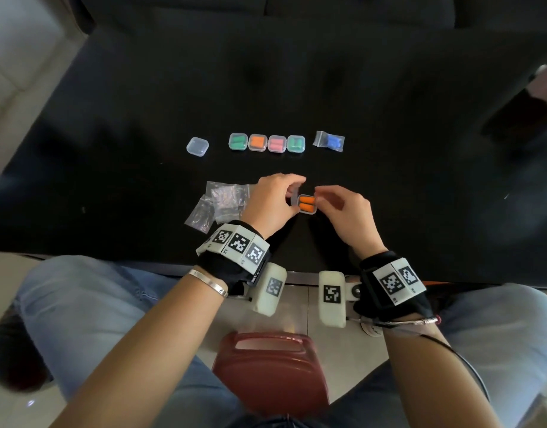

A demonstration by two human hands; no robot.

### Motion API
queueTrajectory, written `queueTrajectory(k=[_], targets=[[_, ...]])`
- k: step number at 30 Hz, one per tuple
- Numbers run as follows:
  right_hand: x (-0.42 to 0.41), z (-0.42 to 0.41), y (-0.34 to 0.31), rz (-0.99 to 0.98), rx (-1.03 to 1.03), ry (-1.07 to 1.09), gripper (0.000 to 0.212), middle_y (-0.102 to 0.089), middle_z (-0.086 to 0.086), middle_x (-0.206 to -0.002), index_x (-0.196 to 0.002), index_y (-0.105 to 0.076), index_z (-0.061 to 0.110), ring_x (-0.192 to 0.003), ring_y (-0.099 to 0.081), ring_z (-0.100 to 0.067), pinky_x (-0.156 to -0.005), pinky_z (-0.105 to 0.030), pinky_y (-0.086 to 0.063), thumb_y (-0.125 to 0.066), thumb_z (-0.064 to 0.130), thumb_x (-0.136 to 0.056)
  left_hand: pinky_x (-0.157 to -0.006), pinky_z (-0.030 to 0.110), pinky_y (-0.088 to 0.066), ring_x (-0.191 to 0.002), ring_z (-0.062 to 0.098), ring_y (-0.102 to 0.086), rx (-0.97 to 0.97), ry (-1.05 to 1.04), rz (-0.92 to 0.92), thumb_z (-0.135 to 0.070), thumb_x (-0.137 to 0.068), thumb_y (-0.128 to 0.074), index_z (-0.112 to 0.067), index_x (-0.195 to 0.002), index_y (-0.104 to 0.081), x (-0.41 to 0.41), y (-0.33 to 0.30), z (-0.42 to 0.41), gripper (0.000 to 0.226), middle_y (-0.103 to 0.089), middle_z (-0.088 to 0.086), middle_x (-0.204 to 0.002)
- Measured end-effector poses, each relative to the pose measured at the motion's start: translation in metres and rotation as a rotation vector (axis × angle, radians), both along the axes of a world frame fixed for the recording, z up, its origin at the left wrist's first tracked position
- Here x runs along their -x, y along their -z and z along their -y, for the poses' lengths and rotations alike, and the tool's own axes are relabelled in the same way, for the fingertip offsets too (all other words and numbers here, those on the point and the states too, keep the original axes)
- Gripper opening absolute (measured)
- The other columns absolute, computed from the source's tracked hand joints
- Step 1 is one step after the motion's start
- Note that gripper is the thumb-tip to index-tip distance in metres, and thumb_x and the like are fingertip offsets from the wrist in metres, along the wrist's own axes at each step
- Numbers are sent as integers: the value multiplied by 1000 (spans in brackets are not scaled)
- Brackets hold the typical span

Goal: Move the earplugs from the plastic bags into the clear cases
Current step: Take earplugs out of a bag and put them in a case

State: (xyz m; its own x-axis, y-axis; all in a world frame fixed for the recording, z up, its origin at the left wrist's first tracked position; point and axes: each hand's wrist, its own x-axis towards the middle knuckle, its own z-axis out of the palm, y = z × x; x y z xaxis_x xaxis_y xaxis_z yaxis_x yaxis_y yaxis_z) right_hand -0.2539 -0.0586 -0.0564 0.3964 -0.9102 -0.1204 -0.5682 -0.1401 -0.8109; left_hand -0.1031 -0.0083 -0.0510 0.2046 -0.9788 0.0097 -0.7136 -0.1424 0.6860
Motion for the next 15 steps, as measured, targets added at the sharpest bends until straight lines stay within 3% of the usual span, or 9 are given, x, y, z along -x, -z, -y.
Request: queueTrajectory(k=[5,10,15], targets=[[5,-2,1,86,-58,51,25,-68,2,-101,-118,-61,17,-92,-66,-6,-86,-23,-53,-53,20,-94,-96,34,-48,-109,18,-62,62,53,-15,-14,-78,-72,-15,-127,-56,18,2,-4,51,-65,5,-119],[2,-2,5,-44,108,-61,26,-69,1,-99,-112,-66,15,-86,-60,-7,-70,-9,-43,-63,26,-88,-88,38,-54,-100,16,-66,120,10,-99,-5,-78,-69,-15,-118,-61,19,12,-3,42,-69,5,-108],[0,2,5,-123,167,-86,25,-68,3,-101,-106,-68,19,-79,-55,-7,-63,-8,-37,-64,34,-86,-87,28,-53,-99,15,-62,53,-16,-105,-14,-74,-77,-15,-118,-61,12,10,2,46,-62,7,-112]])
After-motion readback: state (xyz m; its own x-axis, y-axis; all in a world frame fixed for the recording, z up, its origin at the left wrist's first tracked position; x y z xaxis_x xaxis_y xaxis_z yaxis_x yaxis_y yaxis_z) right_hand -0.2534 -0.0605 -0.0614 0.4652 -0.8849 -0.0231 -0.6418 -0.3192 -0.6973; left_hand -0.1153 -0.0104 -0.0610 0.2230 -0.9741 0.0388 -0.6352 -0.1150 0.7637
